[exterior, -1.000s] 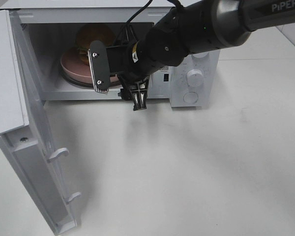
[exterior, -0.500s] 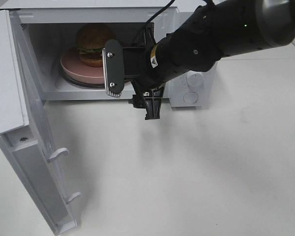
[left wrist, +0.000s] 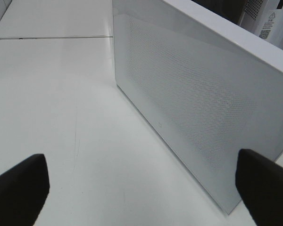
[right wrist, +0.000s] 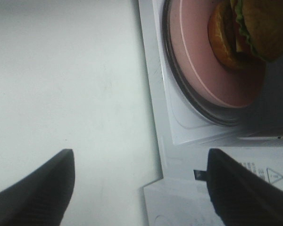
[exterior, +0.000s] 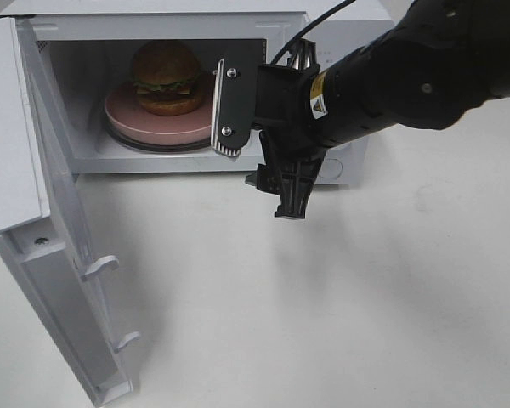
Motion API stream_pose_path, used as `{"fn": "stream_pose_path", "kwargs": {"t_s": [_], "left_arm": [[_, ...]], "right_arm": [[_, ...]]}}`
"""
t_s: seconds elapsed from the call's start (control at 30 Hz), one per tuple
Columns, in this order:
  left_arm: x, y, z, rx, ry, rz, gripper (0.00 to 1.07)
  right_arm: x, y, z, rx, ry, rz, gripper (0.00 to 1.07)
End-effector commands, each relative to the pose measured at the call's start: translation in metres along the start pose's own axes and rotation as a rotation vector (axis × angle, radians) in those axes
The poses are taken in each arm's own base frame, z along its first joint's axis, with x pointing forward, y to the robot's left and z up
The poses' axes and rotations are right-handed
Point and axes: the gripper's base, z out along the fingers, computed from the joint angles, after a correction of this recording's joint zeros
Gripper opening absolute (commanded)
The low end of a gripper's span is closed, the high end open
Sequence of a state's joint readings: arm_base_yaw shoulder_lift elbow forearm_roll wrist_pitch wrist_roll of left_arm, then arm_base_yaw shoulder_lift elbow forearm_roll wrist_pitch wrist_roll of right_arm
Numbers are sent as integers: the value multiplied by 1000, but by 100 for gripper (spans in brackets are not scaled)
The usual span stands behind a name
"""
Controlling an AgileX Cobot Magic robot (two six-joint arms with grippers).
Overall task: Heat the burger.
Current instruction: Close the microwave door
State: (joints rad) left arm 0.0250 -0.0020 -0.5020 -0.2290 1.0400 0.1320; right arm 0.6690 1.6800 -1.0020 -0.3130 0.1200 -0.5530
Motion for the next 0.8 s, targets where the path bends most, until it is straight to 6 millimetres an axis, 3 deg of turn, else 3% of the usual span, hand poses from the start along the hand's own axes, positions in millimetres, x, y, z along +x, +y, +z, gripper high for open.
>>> {"fn": "stream_pose_path", "kwargs": {"t_s": [0.03,0.37,0.43,0.53,0.8], "left_arm": [[0,0,1,-1,1,-4,100],[0,0,1,-1,1,-4,100],[0,0,1,-1,1,-4,100],[0,0,1,-1,1,-4,100],[0,0,1,-1,1,-4,100]], "right_arm": [[7,5,-22,12,-8,103,74],[21,18,-61,5,-12,316,74],[29,25,-77,-14,16,401,74],[31,27,-82,-22,29,432,74],[47,37,-125,-70,201,702,74]]}}
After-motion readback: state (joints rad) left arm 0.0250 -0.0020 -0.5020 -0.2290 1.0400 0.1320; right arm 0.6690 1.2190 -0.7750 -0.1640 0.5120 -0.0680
